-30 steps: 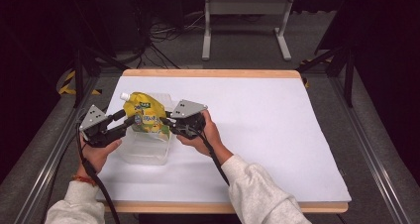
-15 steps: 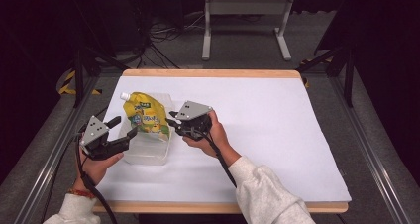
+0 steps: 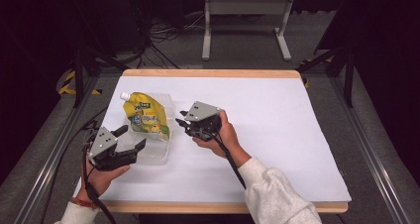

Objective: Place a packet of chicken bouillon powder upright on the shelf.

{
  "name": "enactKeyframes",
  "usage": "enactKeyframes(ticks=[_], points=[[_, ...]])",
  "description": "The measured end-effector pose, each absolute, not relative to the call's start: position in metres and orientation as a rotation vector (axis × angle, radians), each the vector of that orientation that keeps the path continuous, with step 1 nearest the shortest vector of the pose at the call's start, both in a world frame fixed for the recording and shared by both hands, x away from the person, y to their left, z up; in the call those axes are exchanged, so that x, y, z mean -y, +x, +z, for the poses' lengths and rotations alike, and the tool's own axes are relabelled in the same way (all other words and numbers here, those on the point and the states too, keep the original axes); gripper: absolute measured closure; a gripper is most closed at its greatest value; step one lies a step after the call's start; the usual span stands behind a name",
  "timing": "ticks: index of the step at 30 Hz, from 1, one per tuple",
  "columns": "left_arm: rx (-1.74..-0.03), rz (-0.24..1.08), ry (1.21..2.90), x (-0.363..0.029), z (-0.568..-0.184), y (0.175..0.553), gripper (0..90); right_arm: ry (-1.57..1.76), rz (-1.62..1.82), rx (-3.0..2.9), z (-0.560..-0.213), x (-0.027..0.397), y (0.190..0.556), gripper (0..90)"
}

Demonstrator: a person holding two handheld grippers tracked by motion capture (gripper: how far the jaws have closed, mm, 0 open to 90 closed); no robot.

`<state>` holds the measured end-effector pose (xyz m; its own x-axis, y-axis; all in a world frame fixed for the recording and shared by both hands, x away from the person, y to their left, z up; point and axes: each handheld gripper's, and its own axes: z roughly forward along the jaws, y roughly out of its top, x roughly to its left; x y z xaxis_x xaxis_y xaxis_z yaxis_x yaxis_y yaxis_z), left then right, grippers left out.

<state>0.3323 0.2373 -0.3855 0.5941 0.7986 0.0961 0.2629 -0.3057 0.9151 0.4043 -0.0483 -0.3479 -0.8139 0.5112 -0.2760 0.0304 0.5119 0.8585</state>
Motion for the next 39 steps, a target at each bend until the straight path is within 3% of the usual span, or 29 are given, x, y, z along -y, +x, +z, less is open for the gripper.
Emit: enactKeyframes(ticks=[21,39], points=[[-0.729,0.670,1.909,-0.197,-0.383,0.314,18.8,0.447,1.074,-2.280,-0.340,0.101,0.389,51.3],[-0.649,0.622,1.992,-0.171,-0.392,0.308,16.9,0.484,0.988,-2.295,-0.348,0.137,0.379,42.7]])
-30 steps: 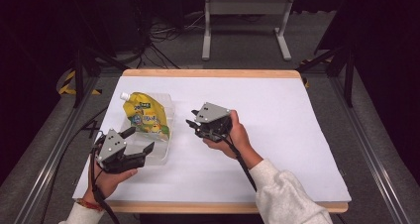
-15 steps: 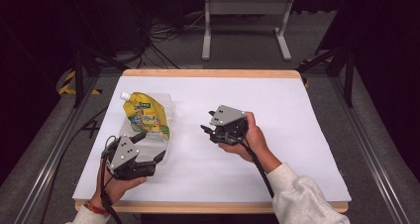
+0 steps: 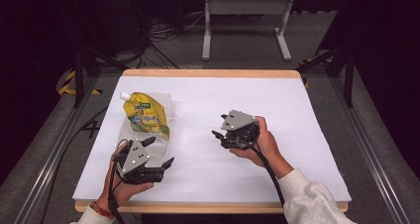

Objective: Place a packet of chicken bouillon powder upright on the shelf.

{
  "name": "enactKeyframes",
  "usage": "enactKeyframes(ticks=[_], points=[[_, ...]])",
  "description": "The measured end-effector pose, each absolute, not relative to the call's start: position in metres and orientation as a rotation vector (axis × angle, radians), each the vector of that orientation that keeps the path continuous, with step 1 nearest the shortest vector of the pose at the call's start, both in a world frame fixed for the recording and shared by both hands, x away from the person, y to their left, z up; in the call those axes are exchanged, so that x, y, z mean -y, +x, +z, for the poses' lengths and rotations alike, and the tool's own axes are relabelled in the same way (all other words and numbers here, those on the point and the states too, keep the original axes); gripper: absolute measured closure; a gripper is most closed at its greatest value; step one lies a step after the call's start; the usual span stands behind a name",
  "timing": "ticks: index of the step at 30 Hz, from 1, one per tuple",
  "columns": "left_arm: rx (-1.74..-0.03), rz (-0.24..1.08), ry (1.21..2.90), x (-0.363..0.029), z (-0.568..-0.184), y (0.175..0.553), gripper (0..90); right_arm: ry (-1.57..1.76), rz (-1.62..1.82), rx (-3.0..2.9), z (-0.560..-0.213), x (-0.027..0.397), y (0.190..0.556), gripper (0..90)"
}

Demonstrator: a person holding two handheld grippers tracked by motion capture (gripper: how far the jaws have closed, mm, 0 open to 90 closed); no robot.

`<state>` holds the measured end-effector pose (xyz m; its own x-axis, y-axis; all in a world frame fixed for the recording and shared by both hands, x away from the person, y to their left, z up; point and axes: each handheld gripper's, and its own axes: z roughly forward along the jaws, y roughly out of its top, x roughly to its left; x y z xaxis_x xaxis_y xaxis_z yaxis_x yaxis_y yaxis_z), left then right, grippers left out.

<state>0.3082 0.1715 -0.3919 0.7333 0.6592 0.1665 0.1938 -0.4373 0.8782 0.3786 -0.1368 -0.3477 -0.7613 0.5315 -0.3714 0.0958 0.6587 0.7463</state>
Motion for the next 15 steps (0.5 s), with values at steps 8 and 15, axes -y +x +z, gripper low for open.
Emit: enactKeyframes(ticks=[8,15], points=[[-0.617,0.607,2.040,-0.160,-0.397,0.306,15.9,0.529,0.979,-2.295,-0.351,0.162,0.373,38.9],[-0.589,0.571,2.070,-0.150,-0.402,0.305,14.2,0.570,0.963,-2.295,-0.362,0.183,0.368,35.5]])
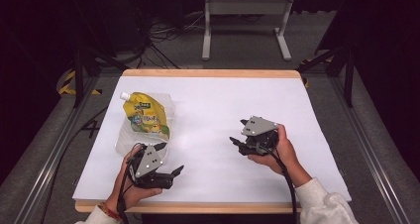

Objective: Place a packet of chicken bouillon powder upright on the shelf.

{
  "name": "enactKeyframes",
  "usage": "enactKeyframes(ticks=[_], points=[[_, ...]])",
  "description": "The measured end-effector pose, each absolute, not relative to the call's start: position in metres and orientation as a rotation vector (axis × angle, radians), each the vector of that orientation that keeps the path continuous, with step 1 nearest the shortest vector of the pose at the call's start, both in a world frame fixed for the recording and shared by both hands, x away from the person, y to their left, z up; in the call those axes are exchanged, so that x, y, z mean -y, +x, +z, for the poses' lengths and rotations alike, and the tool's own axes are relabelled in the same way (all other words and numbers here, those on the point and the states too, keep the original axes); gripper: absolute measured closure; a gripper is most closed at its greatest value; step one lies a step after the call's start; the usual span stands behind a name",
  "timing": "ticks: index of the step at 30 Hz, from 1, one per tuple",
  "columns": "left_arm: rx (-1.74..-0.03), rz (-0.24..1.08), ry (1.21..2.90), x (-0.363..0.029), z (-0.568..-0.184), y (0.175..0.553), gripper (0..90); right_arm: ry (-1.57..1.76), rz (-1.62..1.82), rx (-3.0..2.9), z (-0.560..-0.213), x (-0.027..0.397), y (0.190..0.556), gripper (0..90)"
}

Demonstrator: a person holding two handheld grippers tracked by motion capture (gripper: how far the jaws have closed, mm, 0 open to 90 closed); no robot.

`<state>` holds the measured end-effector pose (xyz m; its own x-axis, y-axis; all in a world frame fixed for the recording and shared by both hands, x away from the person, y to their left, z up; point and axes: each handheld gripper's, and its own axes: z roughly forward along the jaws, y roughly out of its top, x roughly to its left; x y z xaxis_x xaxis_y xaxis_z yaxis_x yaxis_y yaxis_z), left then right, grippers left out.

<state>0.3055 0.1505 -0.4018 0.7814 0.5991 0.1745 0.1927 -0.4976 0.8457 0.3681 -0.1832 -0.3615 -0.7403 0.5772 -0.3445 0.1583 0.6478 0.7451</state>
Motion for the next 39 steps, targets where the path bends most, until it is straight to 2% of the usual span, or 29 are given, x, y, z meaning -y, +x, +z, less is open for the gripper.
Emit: enactKeyframes(ticks=[18,28,39], points=[[-0.529,0.574,2.153,-0.135,-0.411,0.304,13.7,0.614,0.922,-2.277,-0.380,0.216,0.353,28.5],[-0.519,0.565,2.181,-0.131,-0.414,0.304,12.5,0.647,0.919,-2.254,-0.391,0.247,0.335,22.1],[-0.516,0.555,2.202,-0.128,-0.418,0.305,11.5,0.759,0.927,-2.203,-0.401,0.282,0.324,20.3]])
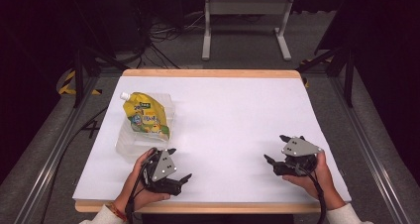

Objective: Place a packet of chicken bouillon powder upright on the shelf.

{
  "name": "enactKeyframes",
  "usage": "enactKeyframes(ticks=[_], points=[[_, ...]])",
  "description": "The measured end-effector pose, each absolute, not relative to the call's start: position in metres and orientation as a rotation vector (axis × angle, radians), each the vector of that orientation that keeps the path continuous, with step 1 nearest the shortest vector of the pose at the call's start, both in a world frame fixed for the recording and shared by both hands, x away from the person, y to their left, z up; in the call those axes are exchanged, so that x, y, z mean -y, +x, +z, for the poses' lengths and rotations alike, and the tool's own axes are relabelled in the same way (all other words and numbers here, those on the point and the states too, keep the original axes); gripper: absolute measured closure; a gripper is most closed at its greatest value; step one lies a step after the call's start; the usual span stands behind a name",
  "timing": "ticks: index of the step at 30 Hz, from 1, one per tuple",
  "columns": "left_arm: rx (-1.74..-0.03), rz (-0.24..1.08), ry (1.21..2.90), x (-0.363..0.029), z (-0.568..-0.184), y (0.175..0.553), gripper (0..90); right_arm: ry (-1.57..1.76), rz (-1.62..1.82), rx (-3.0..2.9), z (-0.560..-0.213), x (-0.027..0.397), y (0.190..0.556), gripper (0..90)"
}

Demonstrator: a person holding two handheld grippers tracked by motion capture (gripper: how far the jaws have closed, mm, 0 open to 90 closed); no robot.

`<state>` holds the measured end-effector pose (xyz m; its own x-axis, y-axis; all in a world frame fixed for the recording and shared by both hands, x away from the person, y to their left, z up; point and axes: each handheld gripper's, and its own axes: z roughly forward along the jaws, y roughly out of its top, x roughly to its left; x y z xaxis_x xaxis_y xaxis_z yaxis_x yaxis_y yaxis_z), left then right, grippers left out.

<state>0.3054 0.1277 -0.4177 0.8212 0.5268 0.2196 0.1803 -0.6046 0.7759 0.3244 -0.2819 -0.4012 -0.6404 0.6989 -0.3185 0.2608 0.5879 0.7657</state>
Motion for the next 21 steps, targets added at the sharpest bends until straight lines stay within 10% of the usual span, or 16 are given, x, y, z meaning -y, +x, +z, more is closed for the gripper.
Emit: enactKeyframes(ticks=[21], points=[[-0.517,0.541,2.224,-0.126,-0.426,0.306,8.2,0.935,0.912,-2.112,-0.428,0.339,0.302,18.9]])
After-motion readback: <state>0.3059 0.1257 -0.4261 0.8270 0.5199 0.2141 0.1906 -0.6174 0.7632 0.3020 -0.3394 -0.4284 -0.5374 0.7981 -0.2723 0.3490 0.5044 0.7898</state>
